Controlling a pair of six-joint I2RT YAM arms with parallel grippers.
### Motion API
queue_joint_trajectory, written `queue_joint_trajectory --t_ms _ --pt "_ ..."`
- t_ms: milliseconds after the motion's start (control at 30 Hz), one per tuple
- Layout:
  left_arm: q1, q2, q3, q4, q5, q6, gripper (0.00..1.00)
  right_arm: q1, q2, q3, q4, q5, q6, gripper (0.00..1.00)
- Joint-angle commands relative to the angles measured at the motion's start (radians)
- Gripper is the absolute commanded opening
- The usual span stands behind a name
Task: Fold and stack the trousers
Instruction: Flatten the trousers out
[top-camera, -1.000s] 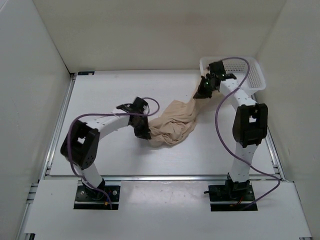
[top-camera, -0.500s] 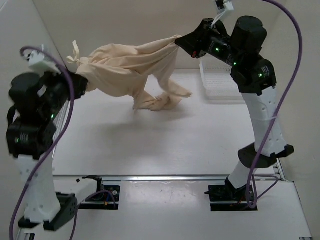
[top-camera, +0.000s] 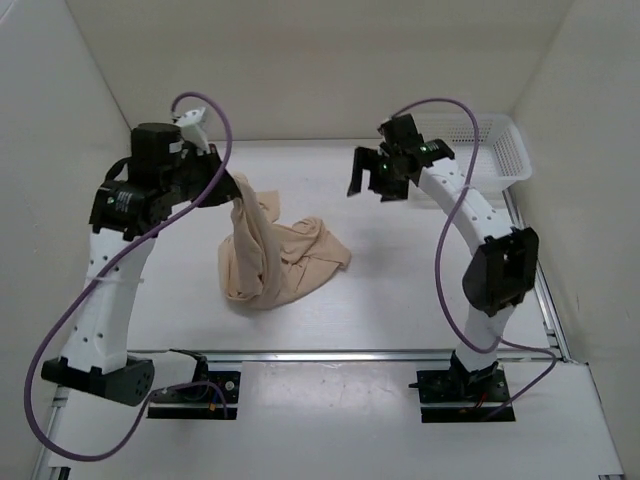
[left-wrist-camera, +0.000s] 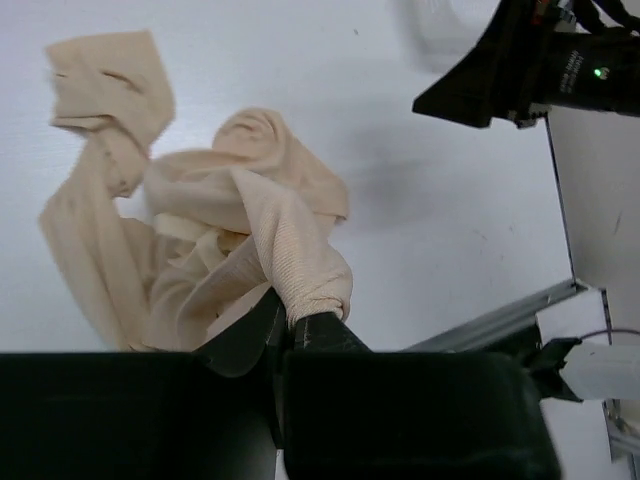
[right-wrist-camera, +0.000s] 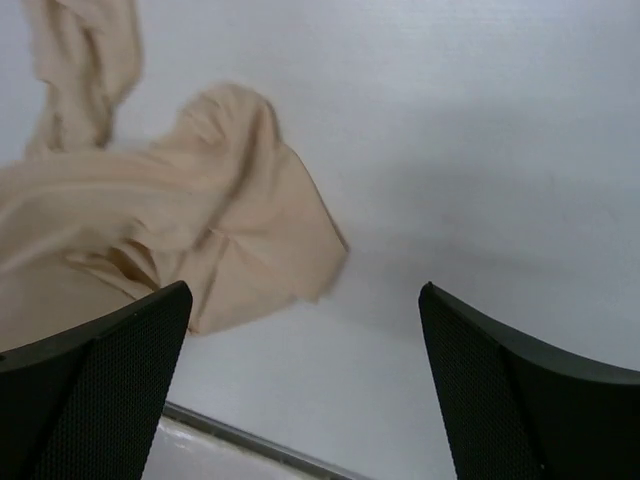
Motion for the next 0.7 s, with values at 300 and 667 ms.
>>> queue_joint_trajectory --t_ms 300,667 --pt "-0.609 0.559 0.538 -0.051 -0.064 -0.085 1.0 -0.04 -0.935 -0.6 -0.083 0.427 0.131 0.99" --pt "-0.269 0.08 -0.194 0.057 -0.2 -0.192 0.69 0.05 -0.857 -0.706 -0.097 0.29 0.071 0.49"
